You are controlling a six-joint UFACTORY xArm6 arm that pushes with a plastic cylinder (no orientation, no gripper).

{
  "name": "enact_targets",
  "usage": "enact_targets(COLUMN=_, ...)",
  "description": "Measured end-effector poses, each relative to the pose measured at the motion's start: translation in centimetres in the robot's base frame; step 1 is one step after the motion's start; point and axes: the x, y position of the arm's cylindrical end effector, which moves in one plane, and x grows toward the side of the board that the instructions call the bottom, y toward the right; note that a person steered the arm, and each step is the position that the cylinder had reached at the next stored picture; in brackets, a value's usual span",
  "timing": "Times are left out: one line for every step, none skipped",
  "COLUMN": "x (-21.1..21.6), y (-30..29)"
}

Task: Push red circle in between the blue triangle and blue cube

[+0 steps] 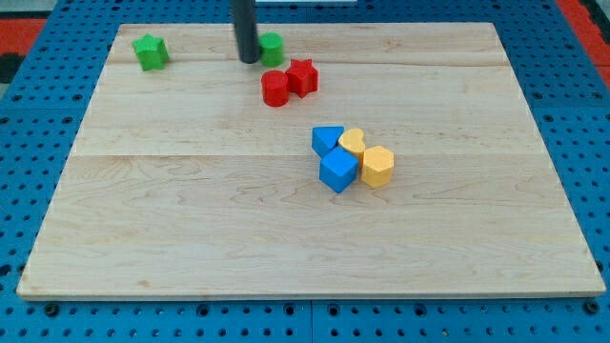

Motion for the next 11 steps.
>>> enact_targets(x=0.0, y=1.3)
enact_targets(x=-0.7, y=1.3)
enact_targets(x=-1.7, y=1.3)
enact_targets(x=-2.4, y=1.3)
enact_targets(x=-0.6, y=0.3)
enact_targets(x=-0.4, y=-0.7)
enact_targets(x=-0.4, y=-0.9)
enact_targets(x=4.6, y=0.8)
enact_targets(x=11.8, y=2.0)
enact_targets(x=15.5, y=2.2)
enact_targets(x=17.4, y=2.3)
